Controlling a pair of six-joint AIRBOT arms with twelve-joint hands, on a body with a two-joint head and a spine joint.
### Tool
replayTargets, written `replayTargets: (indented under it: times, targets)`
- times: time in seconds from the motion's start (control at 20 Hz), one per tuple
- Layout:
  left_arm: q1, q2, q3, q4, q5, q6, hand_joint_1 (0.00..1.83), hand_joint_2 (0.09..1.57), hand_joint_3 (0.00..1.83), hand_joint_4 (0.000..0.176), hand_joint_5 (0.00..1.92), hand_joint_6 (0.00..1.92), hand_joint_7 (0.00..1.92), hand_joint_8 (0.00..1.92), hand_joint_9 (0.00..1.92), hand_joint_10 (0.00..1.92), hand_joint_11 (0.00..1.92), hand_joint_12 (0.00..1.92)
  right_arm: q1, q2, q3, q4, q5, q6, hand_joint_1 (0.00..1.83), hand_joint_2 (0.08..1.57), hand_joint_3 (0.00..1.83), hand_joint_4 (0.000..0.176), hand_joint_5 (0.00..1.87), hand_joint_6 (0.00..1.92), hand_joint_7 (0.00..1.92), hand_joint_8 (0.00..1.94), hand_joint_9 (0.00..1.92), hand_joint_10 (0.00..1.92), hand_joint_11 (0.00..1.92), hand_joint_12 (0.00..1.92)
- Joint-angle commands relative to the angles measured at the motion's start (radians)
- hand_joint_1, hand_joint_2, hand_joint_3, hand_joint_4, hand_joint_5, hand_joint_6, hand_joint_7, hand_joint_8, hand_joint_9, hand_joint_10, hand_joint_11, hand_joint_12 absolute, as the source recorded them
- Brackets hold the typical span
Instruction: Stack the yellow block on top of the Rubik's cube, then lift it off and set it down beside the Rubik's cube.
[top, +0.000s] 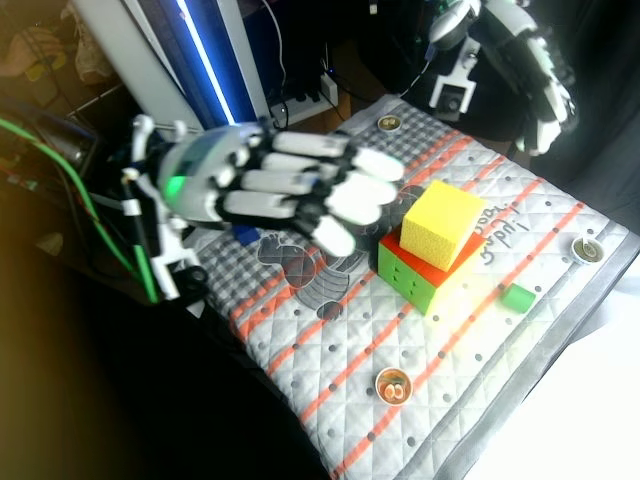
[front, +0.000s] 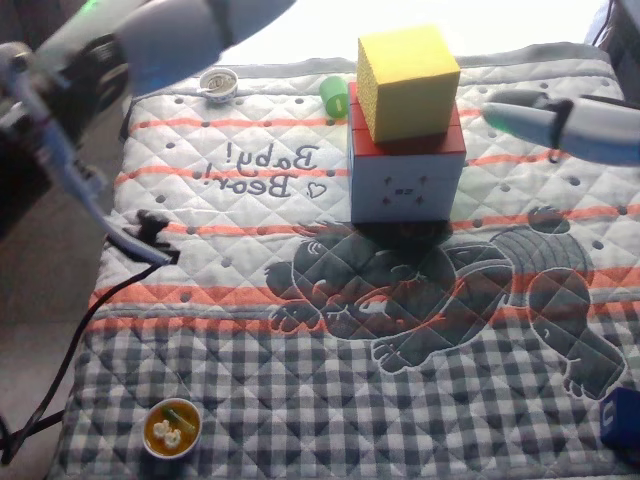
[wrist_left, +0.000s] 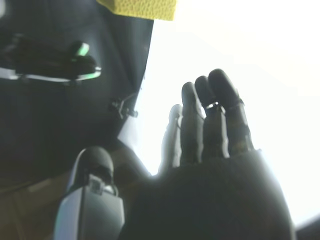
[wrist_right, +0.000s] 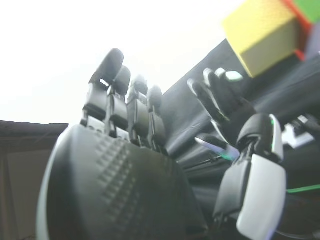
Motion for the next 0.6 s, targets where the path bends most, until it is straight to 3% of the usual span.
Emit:
replayTargets:
  times: [0.0,0.05,0.1,0.15,0.2,0.25,0.35,0.4,0.5,0.55]
  targets:
    - [-0.002,0.007,-0.007,0.017,0.177,-0.007,0.0,1.2,0.0,0.049,0.23,0.02,0.35,0.17,0.05,1.04,0.0,1.78,0.017,-0.005,0.008,-0.025,0.07,-0.001,0.64,0.92,0.0,0.0,0.25,0.13,0.25,0.01,0.12,0.23,0.0,0.98]
    - [0.031,0.027,-0.035,0.008,0.231,-0.007,0.0,1.21,0.0,0.065,0.28,0.03,0.37,0.18,0.08,0.96,0.0,1.72,0.042,-0.023,0.028,-0.027,0.032,-0.001,0.53,0.86,0.0,0.0,0.27,0.11,0.25,0.01,0.15,0.24,0.0,1.12]
    - [0.052,0.041,-0.054,0.004,0.263,-0.007,0.0,1.25,0.01,0.045,0.32,0.04,0.38,0.17,0.11,0.88,0.0,1.64,0.061,-0.035,0.042,-0.027,0.009,-0.001,0.5,0.89,0.0,0.0,0.28,0.1,0.28,0.01,0.16,0.22,0.0,0.98]
    - [0.079,0.059,-0.076,-0.006,0.304,-0.008,0.0,1.28,0.0,0.036,0.37,0.05,0.4,0.15,0.15,0.84,0.0,1.6,0.08,-0.05,0.057,-0.029,-0.015,-0.001,0.65,1.02,0.0,0.0,0.3,0.08,0.29,0.01,0.18,0.2,0.0,0.92]
    - [0.095,0.068,-0.088,-0.013,0.326,-0.008,0.0,1.28,0.0,0.036,0.37,0.05,0.4,0.15,0.15,0.84,0.0,1.6,0.095,-0.062,0.07,-0.029,-0.039,-0.001,0.65,1.02,0.0,0.0,0.3,0.08,0.29,0.01,0.18,0.2,0.0,0.92]
    - [0.118,0.077,-0.102,-0.026,0.352,-0.008,0.01,1.33,0.01,0.0,0.4,0.06,0.43,0.17,0.15,0.93,0.0,1.55,0.112,-0.077,0.086,-0.03,-0.062,-0.001,0.79,1.02,0.0,0.0,0.34,0.05,0.29,0.0,0.21,0.15,0.0,0.96]
    - [0.149,0.079,-0.112,-0.053,0.386,-0.008,0.02,1.35,0.01,0.0,0.41,0.06,0.45,0.18,0.15,0.96,0.0,1.55,0.135,-0.098,0.11,-0.03,-0.102,-0.001,0.72,0.97,0.0,0.0,0.35,0.04,0.33,0.01,0.23,0.14,0.0,0.97]
    - [0.164,0.079,-0.114,-0.066,0.398,-0.017,0.15,1.38,0.0,0.0,0.45,0.1,0.42,0.28,0.16,0.95,0.0,1.57,0.152,-0.113,0.127,-0.03,-0.128,-0.001,0.66,0.88,0.0,0.0,0.28,0.01,0.29,0.0,0.2,0.09,0.0,0.74]
    - [0.184,0.079,-0.113,-0.073,0.411,-0.054,0.18,1.36,0.0,0.0,0.42,0.19,0.26,0.62,0.13,1.07,0.0,1.7,0.168,-0.131,0.144,-0.03,-0.154,-0.001,0.58,0.87,0.0,0.0,0.32,0.02,0.33,0.01,0.24,0.07,0.0,0.78]
    - [0.197,0.079,-0.113,-0.079,0.424,-0.071,0.18,1.36,0.0,0.0,0.42,0.19,0.26,0.62,0.13,1.07,0.0,1.7,0.18,-0.145,0.157,-0.03,-0.172,-0.001,0.58,0.87,0.0,0.0,0.32,0.02,0.33,0.01,0.24,0.07,0.0,0.78]
